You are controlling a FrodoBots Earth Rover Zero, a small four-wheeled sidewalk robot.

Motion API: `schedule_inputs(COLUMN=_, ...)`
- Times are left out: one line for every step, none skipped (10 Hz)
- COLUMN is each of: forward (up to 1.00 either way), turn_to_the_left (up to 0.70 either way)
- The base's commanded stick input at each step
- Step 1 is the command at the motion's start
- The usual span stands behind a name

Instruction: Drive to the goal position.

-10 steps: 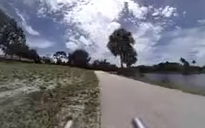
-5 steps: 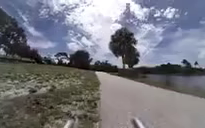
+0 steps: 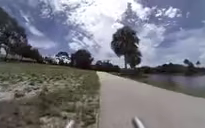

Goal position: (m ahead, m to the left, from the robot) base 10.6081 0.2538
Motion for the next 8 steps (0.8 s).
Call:
schedule_inputs(forward=0.85, turn_to_the_left=0.00)
schedule_inputs(forward=0.85, turn_to_the_left=0.00)
schedule_inputs(forward=0.85, turn_to_the_left=0.00)
schedule_inputs(forward=0.85, turn_to_the_left=0.00)
schedule_inputs(forward=0.85, turn_to_the_left=-0.01)
schedule_inputs(forward=0.85, turn_to_the_left=-0.04)
schedule_inputs(forward=0.85, turn_to_the_left=-0.04)
schedule_inputs(forward=0.85, turn_to_the_left=-0.04)
